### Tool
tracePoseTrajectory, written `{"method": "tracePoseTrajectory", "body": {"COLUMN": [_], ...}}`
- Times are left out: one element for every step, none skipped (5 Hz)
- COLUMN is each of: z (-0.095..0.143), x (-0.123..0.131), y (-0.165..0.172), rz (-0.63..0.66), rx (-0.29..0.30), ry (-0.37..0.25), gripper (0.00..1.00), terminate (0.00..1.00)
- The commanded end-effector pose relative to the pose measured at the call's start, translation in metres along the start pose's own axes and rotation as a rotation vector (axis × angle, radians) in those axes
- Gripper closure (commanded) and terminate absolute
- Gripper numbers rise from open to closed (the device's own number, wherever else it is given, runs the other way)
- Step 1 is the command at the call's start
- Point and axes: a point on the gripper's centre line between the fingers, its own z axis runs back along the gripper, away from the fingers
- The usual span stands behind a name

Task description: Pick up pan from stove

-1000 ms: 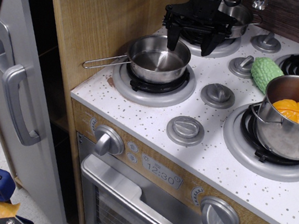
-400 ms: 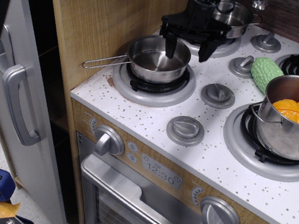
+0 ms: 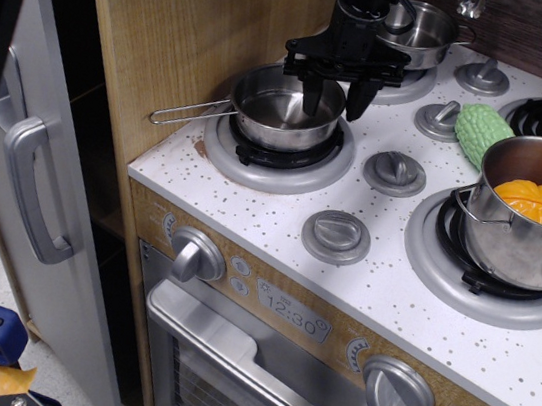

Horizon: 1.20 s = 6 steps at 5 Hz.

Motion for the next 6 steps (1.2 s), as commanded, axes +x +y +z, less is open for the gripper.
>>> {"method": "tracePoseTrajectory", "body": {"z": [0.020, 0.031, 0.049, 0.069, 0.083, 0.099], "x": [0.009, 0.005, -0.001, -0.004, -0.001, 0.001], "y": [0.001, -0.004, -0.009, -0.009, -0.003, 0.003], "rz": [0.025, 0.045, 0.072, 0.087, 0.089, 0.096], "rx": [-0.013, 0.008, 0.062, 0.120, 0.156, 0.183], "ry": [-0.022, -0.032, -0.052, -0.076, -0.093, -0.116], "gripper": [1.00, 1.00, 1.00, 1.00, 1.00, 1.00], "terminate": [0.00, 0.00, 0.00, 0.00, 0.00, 0.00]}}
